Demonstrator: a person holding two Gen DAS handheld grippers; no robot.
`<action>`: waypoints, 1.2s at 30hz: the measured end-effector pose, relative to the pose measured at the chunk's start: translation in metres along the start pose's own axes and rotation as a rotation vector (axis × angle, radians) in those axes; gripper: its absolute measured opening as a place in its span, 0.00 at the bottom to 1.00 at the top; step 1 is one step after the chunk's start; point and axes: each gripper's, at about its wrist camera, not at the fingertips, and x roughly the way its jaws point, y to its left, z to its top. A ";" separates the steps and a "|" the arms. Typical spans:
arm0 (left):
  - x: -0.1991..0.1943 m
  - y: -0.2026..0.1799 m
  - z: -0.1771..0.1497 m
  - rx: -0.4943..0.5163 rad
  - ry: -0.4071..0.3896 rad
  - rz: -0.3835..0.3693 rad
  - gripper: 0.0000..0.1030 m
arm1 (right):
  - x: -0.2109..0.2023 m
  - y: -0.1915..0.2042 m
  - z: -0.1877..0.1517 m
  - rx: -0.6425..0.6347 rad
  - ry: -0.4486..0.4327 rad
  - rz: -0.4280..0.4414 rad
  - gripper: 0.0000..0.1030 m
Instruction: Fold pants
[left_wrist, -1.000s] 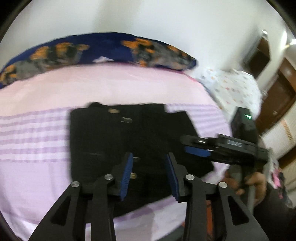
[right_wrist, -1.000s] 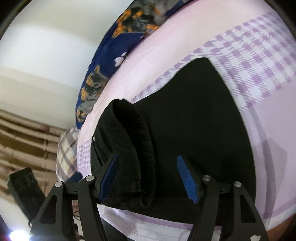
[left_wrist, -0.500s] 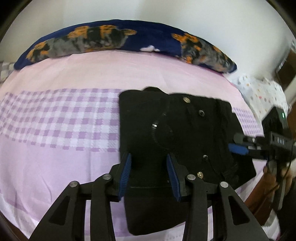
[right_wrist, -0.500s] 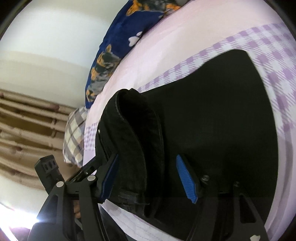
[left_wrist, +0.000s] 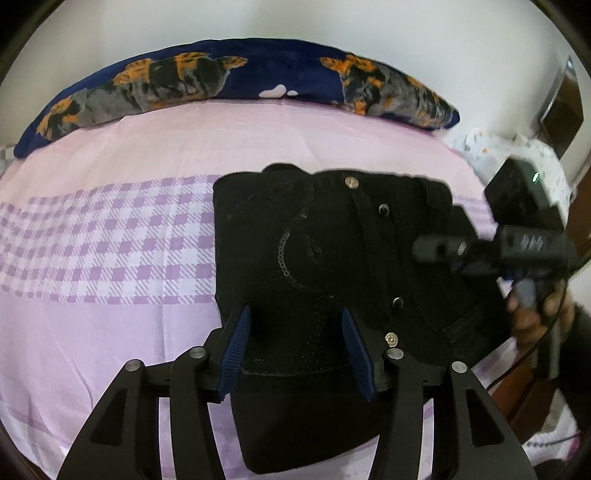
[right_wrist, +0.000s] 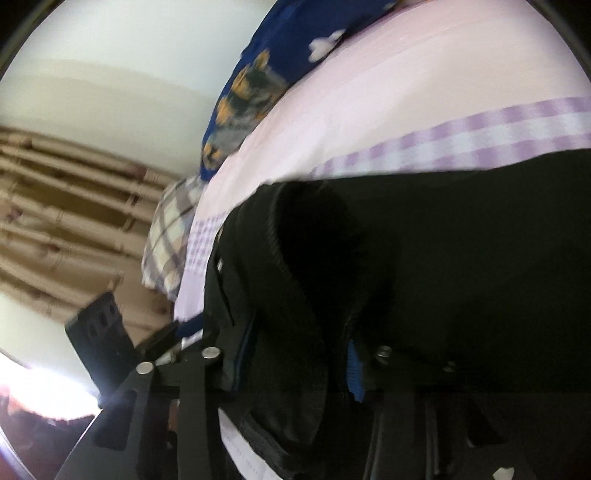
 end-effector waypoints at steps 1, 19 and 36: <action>-0.006 0.005 0.002 -0.027 -0.013 -0.032 0.50 | 0.002 0.002 0.000 -0.014 0.006 -0.009 0.35; -0.010 0.041 0.004 -0.180 -0.031 -0.025 0.50 | -0.002 -0.001 -0.007 0.094 -0.045 -0.052 0.28; -0.019 0.031 0.013 -0.171 -0.056 -0.035 0.50 | -0.059 0.068 -0.007 0.038 -0.222 -0.069 0.12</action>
